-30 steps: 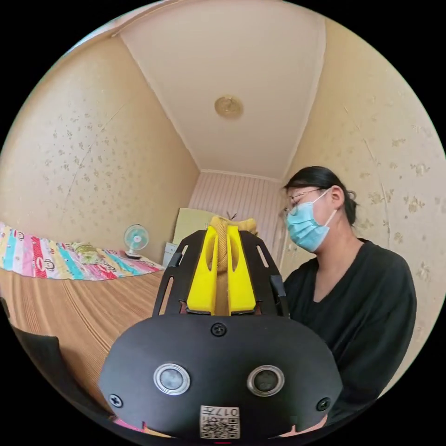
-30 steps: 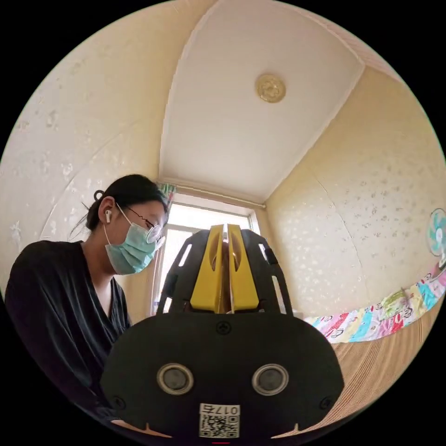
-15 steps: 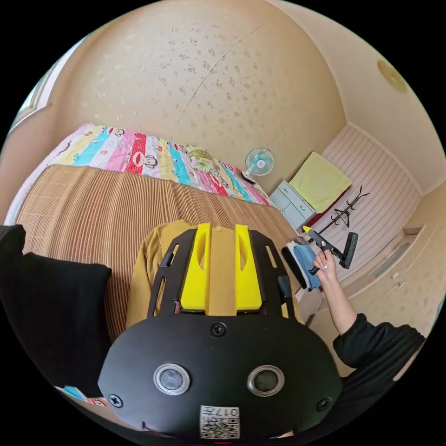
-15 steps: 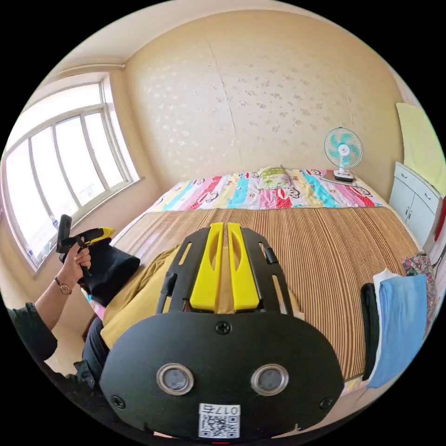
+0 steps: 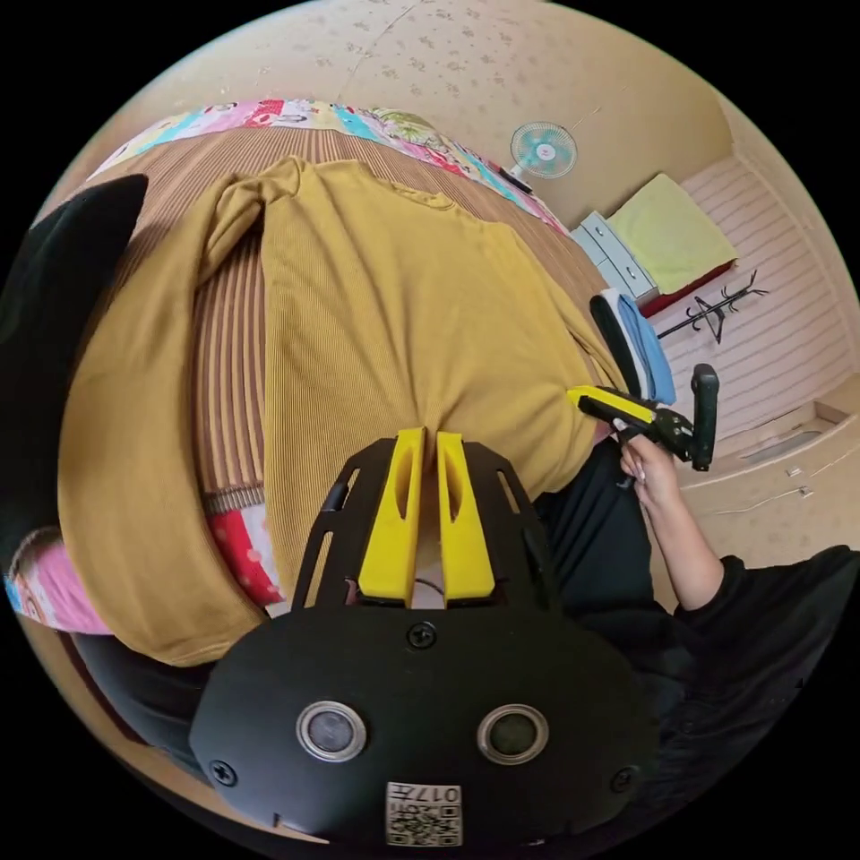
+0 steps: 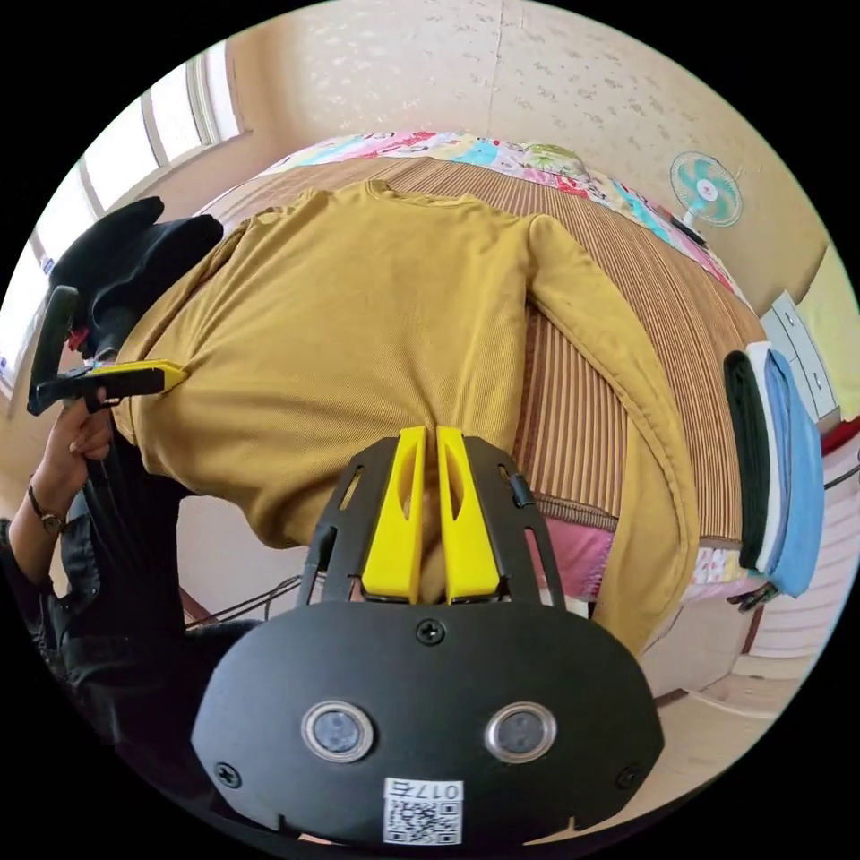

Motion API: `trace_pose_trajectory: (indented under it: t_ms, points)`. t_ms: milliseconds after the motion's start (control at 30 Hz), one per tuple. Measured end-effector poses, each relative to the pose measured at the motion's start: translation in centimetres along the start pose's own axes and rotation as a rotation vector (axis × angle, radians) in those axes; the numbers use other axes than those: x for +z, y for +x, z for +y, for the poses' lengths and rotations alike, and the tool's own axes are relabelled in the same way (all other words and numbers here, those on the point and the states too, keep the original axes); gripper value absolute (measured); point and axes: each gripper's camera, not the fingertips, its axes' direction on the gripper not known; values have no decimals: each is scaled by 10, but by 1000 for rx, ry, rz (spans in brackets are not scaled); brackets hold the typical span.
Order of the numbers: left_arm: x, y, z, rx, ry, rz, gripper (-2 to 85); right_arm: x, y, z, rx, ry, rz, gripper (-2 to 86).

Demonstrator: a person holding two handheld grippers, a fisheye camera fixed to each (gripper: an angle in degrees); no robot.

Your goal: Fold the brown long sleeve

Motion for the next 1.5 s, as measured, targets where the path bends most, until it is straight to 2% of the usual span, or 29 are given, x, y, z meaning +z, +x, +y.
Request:
trace_pose_trajectory:
  t_ms: [100, 233, 367, 467, 633, 700, 733, 800, 867, 900, 967, 1033, 1133, 1200, 1267, 1333, 1367, 1400, 1500]
  points:
    - [-2, 1, 19, -47, -39, 29, -2, -30, 71, 9, 245, 18, -237, 37]
    - [-20, -11, 39, -71, -28, 101, -9, -67, 206, 71, 778, 267, -573, 67]
    - [-43, -27, 50, -106, -3, 127, -10, -40, 303, 146, 1210, 456, -1077, 99]
    - [-57, -34, 54, -136, 18, 128, -10, -12, 329, 180, 1432, 495, -1264, 112]
    - [-75, -33, 58, -154, 62, 130, -10, 7, 343, 200, 1600, 540, -1285, 100]
    - [-81, -32, 60, -159, 68, 129, -10, 2, 353, 195, 1617, 524, -1193, 76]
    - [-84, -31, 61, -158, 71, 134, -10, -12, 357, 187, 1616, 527, -1074, 58]
    - [-90, -27, 63, -148, 75, 135, -10, -56, 354, 153, 1492, 601, -872, 43]
    - [-97, -21, 67, -130, 84, 112, -9, -140, 315, 69, 1082, 735, -515, 35]
    - [-99, -20, 68, -128, 86, 105, -9, -159, 296, 45, 969, 762, -421, 34]
    - [-102, -16, 74, -130, 101, 89, -5, -202, 200, -39, 571, 827, -165, 32]
    - [-106, -14, 79, -138, 115, 88, 2, -201, 129, -85, 337, 833, -128, 31]
    - [-116, -16, 89, -164, 140, 42, 42, -142, 17, -137, 9, 718, -210, 33]
    - [-126, -18, 95, -174, 153, -18, 62, -75, -49, -156, -160, 528, -283, 36]
    - [-146, -25, 104, -196, 182, -107, 78, 43, -134, -158, -356, 124, -259, 43]
    - [-163, -32, 111, -214, 203, -166, 89, 107, -166, -138, -318, -35, -166, 51]
    - [-171, -37, 114, -221, 207, -196, 95, 98, -171, -114, -297, 115, -148, 55]
    - [-174, -39, 116, -223, 204, -211, 98, 96, -174, -107, -303, 140, -137, 55]
    - [-165, -51, 115, -211, 121, -310, 111, 101, -177, -90, -258, 45, -139, 59]
